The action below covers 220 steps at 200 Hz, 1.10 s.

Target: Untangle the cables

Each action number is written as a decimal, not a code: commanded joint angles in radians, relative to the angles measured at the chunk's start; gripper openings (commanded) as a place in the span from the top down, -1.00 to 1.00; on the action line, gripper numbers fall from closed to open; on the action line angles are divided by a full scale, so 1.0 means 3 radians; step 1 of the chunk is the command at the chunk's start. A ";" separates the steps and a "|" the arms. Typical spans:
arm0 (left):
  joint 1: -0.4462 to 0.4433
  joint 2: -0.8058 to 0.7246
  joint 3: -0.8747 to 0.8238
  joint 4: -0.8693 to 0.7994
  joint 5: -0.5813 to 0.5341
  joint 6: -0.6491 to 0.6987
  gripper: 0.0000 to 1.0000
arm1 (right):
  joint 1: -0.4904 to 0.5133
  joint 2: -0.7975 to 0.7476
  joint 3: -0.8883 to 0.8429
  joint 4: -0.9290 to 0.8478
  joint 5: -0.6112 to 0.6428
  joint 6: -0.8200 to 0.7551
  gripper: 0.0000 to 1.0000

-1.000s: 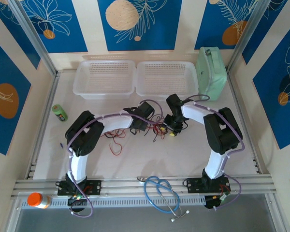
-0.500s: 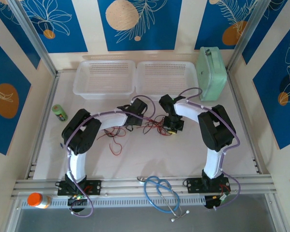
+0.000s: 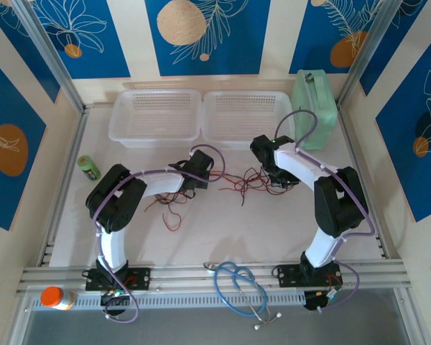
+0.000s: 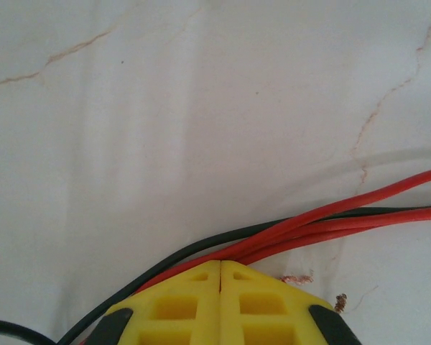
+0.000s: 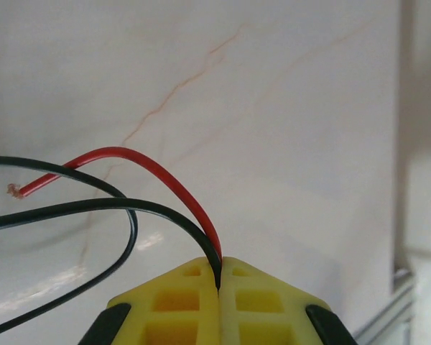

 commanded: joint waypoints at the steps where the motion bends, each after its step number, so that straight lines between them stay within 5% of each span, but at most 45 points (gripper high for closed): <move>1: 0.0115 0.0215 -0.0248 -0.0639 -0.0100 -0.0048 1.00 | 0.0047 0.0080 0.0109 -0.0472 0.0698 0.0037 1.00; 19: 0.0119 0.0188 -0.0269 -0.0668 -0.0162 -0.0032 1.00 | 0.0035 0.0310 0.0217 -0.1023 0.1107 0.0528 1.00; 38: 0.0135 0.0151 -0.0316 -0.0681 -0.0209 -0.0017 1.00 | -0.0033 0.0775 0.0465 -0.2130 0.1434 0.1670 1.00; 104: 0.0185 0.0013 -0.0409 -0.0659 -0.0233 0.0037 1.00 | -0.0068 0.0969 0.0510 -0.2120 0.1350 0.1721 0.97; 123: 0.0185 -0.0041 -0.0380 -0.0656 -0.0196 0.0070 1.00 | -0.0068 0.0722 0.0431 -0.1679 0.1218 0.1233 0.97; 152: 0.0186 -0.0148 -0.0299 -0.0675 -0.0152 0.0139 1.00 | -0.0233 -0.0164 -0.0106 0.0061 -0.0077 -0.0316 0.97; 172: 0.0186 -0.0243 -0.0233 -0.0723 -0.0150 0.0191 1.00 | -0.0518 -0.0646 -0.0310 0.0499 -0.1015 -0.0560 0.98; 220: 0.0166 -0.0517 -0.0032 -0.0795 -0.0033 0.0387 1.00 | -0.0704 -0.0676 -0.0387 0.0635 -0.2060 -0.0654 1.00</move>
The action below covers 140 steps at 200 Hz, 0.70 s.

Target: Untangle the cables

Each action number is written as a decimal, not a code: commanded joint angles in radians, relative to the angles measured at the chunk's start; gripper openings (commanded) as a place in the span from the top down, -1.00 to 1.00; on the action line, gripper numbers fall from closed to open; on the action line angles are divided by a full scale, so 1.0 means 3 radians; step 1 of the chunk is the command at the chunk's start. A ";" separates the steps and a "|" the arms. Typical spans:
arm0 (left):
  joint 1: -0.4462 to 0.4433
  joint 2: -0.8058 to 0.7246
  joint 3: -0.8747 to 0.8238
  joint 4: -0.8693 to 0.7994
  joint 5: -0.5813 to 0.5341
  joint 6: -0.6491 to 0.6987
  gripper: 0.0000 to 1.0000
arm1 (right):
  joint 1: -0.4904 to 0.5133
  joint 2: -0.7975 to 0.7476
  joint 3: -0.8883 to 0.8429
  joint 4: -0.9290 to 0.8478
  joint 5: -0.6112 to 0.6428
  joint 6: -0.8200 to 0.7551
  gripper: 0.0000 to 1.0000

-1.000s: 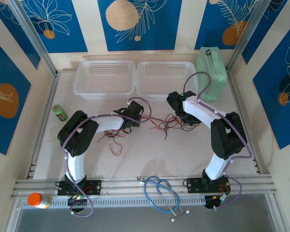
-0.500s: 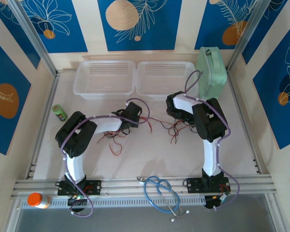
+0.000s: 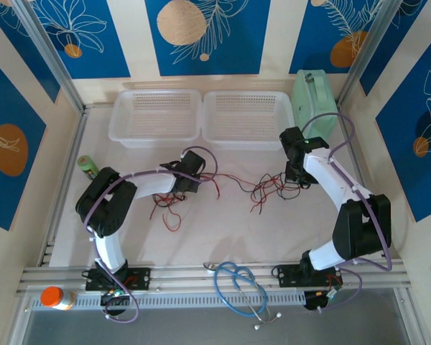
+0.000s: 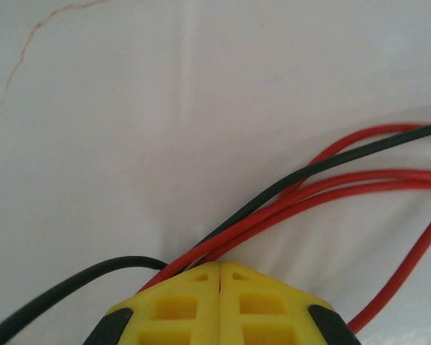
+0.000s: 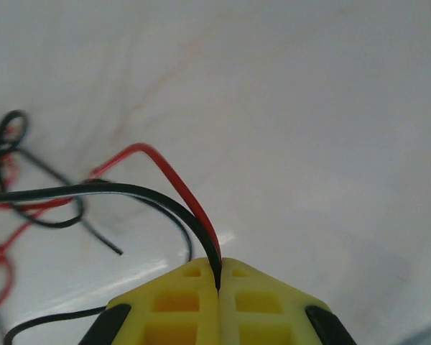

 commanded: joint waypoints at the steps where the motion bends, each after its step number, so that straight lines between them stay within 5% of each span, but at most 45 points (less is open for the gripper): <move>1: 0.0024 -0.0205 0.0151 -0.0313 0.0001 0.0184 0.99 | -0.0034 0.0119 -0.0117 0.0291 -0.1004 -0.0204 1.00; 42: -0.0119 -0.0473 0.0439 -0.0498 0.0032 0.0445 0.62 | -0.0133 0.0298 -0.0439 0.0597 -0.1842 -0.0023 1.00; 140: -0.0771 -0.0154 0.1101 -0.0600 0.0548 0.0285 -0.08 | 0.0310 0.0471 -0.0700 0.1029 -0.1958 0.0501 1.00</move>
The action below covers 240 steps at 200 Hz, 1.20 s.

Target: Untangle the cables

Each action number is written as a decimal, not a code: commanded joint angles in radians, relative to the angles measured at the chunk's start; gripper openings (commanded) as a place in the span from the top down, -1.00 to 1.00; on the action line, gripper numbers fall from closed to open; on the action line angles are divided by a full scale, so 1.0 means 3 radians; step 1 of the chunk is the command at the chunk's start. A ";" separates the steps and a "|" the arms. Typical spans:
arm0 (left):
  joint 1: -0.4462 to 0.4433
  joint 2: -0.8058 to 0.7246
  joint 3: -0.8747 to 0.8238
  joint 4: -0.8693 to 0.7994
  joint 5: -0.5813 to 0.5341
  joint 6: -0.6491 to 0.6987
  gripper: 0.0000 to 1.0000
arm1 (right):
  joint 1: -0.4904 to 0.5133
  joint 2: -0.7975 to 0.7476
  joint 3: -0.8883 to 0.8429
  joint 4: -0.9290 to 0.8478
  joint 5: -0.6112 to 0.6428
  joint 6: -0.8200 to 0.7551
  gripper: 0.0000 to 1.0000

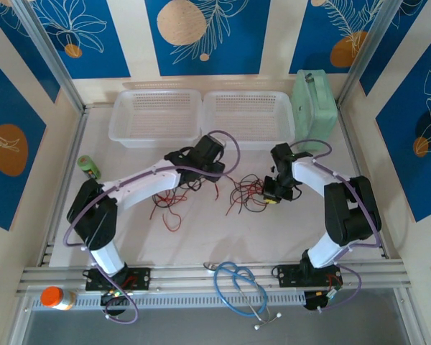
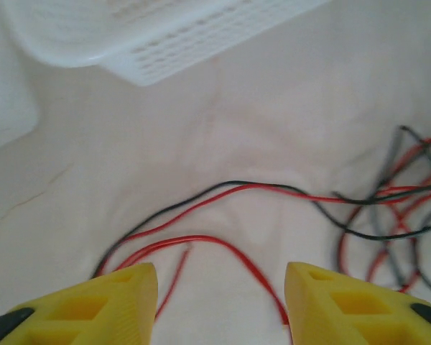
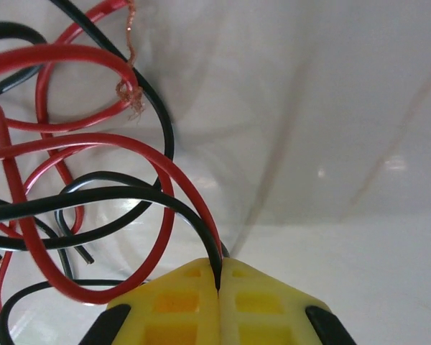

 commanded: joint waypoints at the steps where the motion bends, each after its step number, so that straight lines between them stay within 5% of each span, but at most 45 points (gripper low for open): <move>1: -0.0142 0.0168 0.0131 -0.0055 0.0317 -0.0133 -0.09 | 0.0156 0.0050 -0.0015 0.0116 -0.0065 0.0281 1.00; 87: -0.0276 0.0446 0.0004 0.0455 0.1133 -0.0522 -0.18 | 0.0228 -0.0067 -0.0032 0.0153 0.0045 0.0506 1.00; 127: -0.0274 0.0683 0.0045 0.0507 0.1198 -0.0576 -0.10 | 0.0246 -0.0049 -0.0033 0.0178 0.0012 0.0527 1.00; 169: -0.0274 0.0939 0.0164 0.0687 0.1227 -0.0630 0.33 | 0.0262 -0.0054 0.0002 0.0151 0.0016 0.0534 1.00; 199: -0.0274 0.0938 0.0173 0.0799 0.1087 -0.0669 1.00 | 0.0265 -0.0082 -0.0033 0.0108 0.0070 0.0603 1.00; 240: -0.0235 0.0658 -0.0108 0.0733 0.0576 -0.0713 1.00 | 0.0133 -0.0222 -0.0308 0.0105 0.0176 0.1017 1.00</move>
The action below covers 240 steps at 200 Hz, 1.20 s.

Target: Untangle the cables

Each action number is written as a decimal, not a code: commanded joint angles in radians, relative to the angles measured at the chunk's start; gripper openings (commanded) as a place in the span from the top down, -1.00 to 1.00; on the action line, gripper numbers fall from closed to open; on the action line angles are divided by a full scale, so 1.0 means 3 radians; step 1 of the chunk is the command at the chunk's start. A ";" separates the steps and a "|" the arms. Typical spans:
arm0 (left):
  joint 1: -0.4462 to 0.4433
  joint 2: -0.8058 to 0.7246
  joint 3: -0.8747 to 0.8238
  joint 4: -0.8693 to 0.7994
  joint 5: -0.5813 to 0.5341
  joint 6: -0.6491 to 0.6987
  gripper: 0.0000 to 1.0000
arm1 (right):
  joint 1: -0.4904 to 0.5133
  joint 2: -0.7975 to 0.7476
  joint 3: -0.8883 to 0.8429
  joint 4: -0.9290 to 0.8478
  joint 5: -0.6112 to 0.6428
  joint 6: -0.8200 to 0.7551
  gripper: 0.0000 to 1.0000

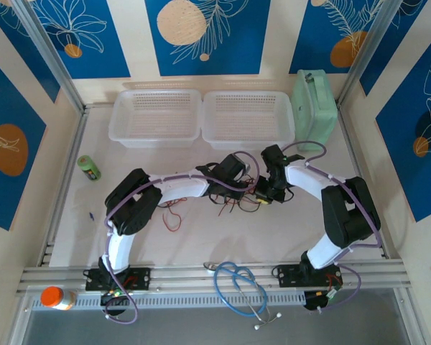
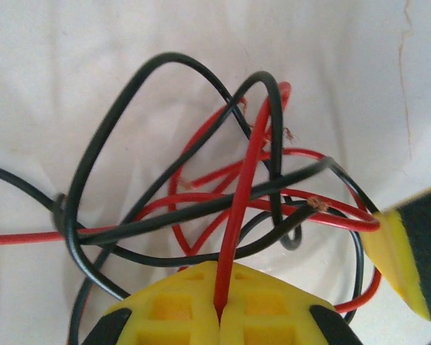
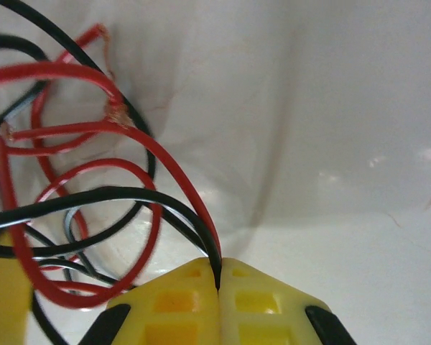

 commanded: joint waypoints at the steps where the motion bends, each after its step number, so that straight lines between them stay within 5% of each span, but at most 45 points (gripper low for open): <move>1: 0.0028 -0.0289 -0.0152 -0.0033 -0.0420 -0.0045 1.00 | -0.0096 -0.0167 -0.0213 -0.0100 0.0078 0.0325 1.00; 76: 0.0293 -0.0857 -0.0721 -0.0106 -0.0698 -0.0052 1.00 | -0.0090 -0.0427 -0.0410 -0.0140 -0.0038 0.0407 0.59; 131: 0.0315 -0.0919 -0.0773 -0.0247 -0.0876 0.0013 1.00 | -0.0050 -0.0532 -0.0520 -0.0283 0.0107 0.0415 0.56; 207: 0.0549 -0.1330 -0.1066 -0.0324 -0.0915 0.0093 1.00 | -0.0498 -0.0556 -0.0384 -0.0497 0.0518 0.0035 0.65; 240: 0.0534 -0.1225 -0.1113 -0.0117 -0.0626 0.0027 1.00 | -0.0063 -0.0524 0.0006 -0.0450 0.0175 -0.0200 0.27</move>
